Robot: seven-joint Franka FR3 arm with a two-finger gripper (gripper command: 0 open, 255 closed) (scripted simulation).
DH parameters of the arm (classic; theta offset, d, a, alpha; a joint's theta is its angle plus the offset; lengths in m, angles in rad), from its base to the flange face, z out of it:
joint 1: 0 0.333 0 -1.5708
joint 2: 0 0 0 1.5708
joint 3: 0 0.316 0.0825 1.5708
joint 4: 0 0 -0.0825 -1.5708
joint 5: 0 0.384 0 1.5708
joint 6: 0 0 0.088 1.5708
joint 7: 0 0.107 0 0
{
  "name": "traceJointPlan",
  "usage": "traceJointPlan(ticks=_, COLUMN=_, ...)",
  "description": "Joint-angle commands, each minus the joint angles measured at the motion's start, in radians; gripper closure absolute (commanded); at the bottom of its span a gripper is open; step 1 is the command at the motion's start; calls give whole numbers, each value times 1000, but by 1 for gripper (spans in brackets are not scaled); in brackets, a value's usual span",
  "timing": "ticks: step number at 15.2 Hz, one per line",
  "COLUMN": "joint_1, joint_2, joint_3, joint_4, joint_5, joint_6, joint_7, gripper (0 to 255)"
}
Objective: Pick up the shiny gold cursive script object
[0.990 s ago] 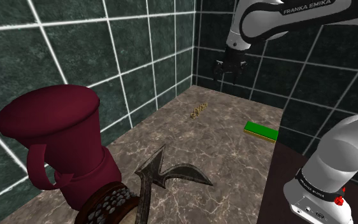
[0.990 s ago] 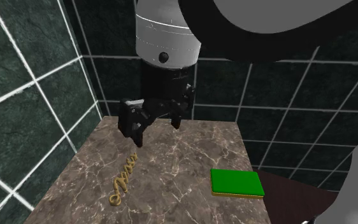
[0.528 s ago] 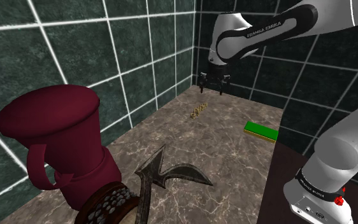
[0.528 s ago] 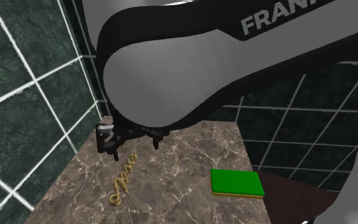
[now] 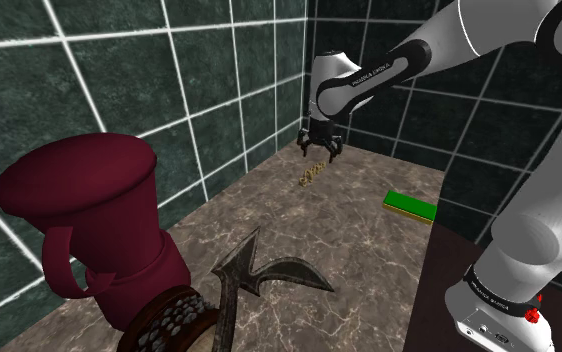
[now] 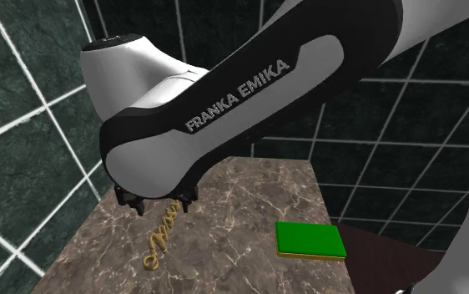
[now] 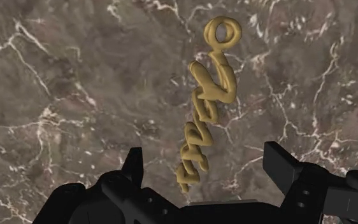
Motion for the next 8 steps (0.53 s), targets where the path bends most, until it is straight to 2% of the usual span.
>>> traceJointPlan(ticks=1, joint_1=0, joint_2=37, joint_3=-5, joint_4=10, joint_5=-18, joint_6=19, joint_7=38, gripper=0)
traceJointPlan(ticks=8, joint_1=4, joint_2=89, joint_3=-11, joint_4=-23, joint_5=-49, joint_6=99, joint_7=62, gripper=0)
